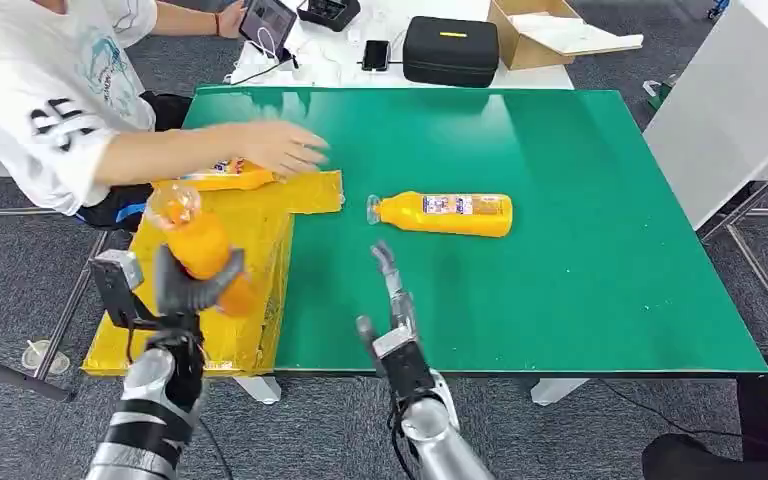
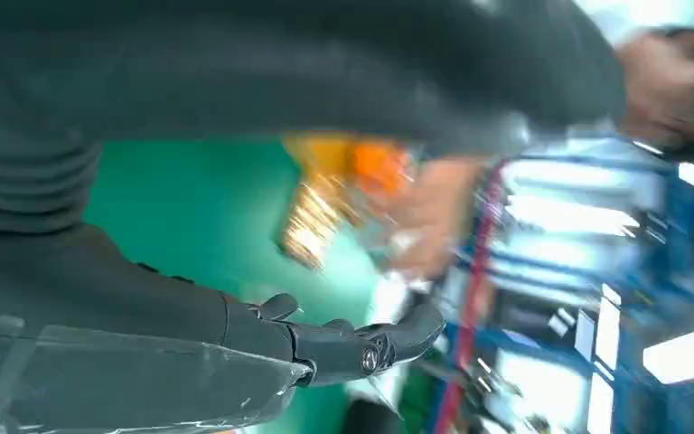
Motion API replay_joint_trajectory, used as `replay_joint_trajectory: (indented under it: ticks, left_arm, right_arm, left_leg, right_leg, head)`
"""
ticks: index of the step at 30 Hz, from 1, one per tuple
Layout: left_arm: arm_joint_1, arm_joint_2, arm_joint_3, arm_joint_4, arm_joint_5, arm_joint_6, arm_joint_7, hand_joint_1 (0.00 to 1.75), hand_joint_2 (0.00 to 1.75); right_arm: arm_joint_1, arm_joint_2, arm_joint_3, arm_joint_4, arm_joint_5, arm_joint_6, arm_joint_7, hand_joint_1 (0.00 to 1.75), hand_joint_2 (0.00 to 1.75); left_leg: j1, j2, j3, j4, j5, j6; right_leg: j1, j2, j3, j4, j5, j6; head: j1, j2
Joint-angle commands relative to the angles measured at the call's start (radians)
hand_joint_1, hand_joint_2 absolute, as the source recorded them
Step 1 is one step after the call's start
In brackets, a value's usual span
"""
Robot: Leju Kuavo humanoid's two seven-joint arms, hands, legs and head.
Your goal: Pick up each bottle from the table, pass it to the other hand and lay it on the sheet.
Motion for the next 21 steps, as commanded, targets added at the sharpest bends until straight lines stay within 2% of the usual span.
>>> replay_joint_trajectory:
  ticks: [1, 3, 4, 7, 8, 9, 10, 12, 14, 18, 21]
  left_arm:
    - [-0.155, 0.048, 0.076, 0.133, -0.252, 0.257, -0.014, 1.75, 1.75]
    - [-0.155, 0.048, 0.076, 0.133, -0.252, 0.257, -0.014, 1.75, 1.75]
    - [-0.161, 0.06, 0.045, 0.154, -0.341, 0.375, -0.014, 1.75, 1.75]
    - [-0.225, 0.081, 0.036, 0.287, -0.422, 0.497, -0.014, 1.75, 1.75]
    - [-0.244, 0.089, 0.061, 0.317, -0.528, 0.553, -0.014, 1.75, 1.75]
    - [-0.26, 0.084, 0.081, 0.357, -0.581, 0.553, -0.005, 1.75, 1.75]
    - [-0.253, 0.078, 0.16, 0.328, -0.764, 0.553, 0.024, 1.75, 1.75]
    - [-0.274, 0.089, 0.159, 0.404, -0.941, 0.553, 0.075, 1.75, 1.75]
    - [-0.308, 0.114, 0.104, 0.52, -1.054, 0.553, 0.131, 1.75, 1.75]
    - [-0.306, 0.117, 0.106, 0.519, -1.054, 0.553, 0.128, 1.75, 1.75]
    - [-0.328, 0.158, 0.011, 0.636, -1.16, 0.46, 0.167, 1.75, 1.75]
  right_arm:
    - [0.037, -0.056, 0.051, -0.228, -0.03, -0.018, -0.002, 0.0, 0.0]
    - [0.037, -0.056, 0.051, -0.228, -0.03, -0.018, -0.002, 0.0, 0.0]
    - [0.035, -0.06, 0.061, -0.232, -0.033, -0.033, -0.009, 0.0, 0.0]
    - [0.041, -0.076, 0.102, -0.302, -0.071, -0.104, -0.009, 0.0, 0.0]
    - [0.041, -0.081, 0.11, -0.313, -0.081, -0.117, -0.009, 0.0, 0.0]
    - [0.043, -0.08, 0.11, -0.32, -0.093, -0.122, -0.009, 0.0, 0.0]
    - [0.041, -0.081, 0.11, -0.323, -0.103, -0.124, -0.009, 0.0, 0.0]
    - [0.036, -0.081, 0.107, -0.312, -0.122, -0.111, -0.009, 0.0, 0.0]
    - [0.031, -0.084, 0.107, -0.31, -0.129, -0.104, -0.009, 0.0, 0.0]
    - [0.031, -0.084, 0.107, -0.309, -0.13, -0.104, -0.009, 0.0, 0.0]
    - [0.025, -0.087, 0.106, -0.292, -0.145, -0.076, -0.009, 0.0, 0.0]
  left_leg:
    - [0.001, -0.001, 0.002, 0.0, -0.001, 0.0]
    - [0.001, 0.0, 0.004, 0.0, -0.002, 0.001]
    - [0.001, 0.0, 0.003, 0.0, -0.001, 0.001]
    - [0.001, 0.0, 0.003, 0.0, -0.001, 0.001]
    - [0.0, 0.0, 0.002, 0.0, -0.001, 0.0]
    - [0.002, 0.0, 0.007, 0.0, -0.003, 0.001]
    - [0.001, 0.0, 0.002, 0.0, -0.001, 0.0]
    - [0.001, 0.002, 0.004, 0.0, -0.001, 0.0]
    - [0.0, 0.0, 0.003, 0.0, -0.001, 0.0]
    - [0.0, 0.001, 0.002, 0.0, 0.0, 0.0]
    - [0.001, 0.001, 0.006, 0.0, -0.002, 0.001]
  right_leg:
    - [0.001, -0.002, 0.003, 0.0, -0.001, -0.001]
    - [0.002, -0.001, 0.005, -0.001, -0.002, -0.002]
    - [0.001, -0.001, 0.004, -0.001, -0.001, -0.001]
    - [0.001, -0.001, 0.004, 0.0, -0.001, -0.001]
    - [0.001, -0.001, 0.003, 0.0, -0.001, -0.001]
    - [0.003, -0.002, 0.009, -0.001, -0.003, -0.003]
    - [0.001, -0.001, 0.003, 0.0, -0.001, -0.001]
    - [0.001, 0.0, 0.004, -0.001, -0.001, -0.002]
    - [0.001, -0.001, 0.003, -0.001, -0.001, -0.001]
    - [0.0, 0.0, 0.002, 0.0, 0.0, -0.001]
    - [0.002, -0.001, 0.006, -0.001, -0.002, -0.002]
  head:
    - [0.0, 0.0]
    - [0.0, 0.0]
    - [0.0, 0.0]
    - [0.0, 0.0]
    - [0.0, 0.0]
    - [0.001, 0.0]
    - [0.001, 0.0]
    - [0.0, 0.0]
    - [0.0, 0.0]
    - [0.0, 0.0]
    - [0.0, 0.0]
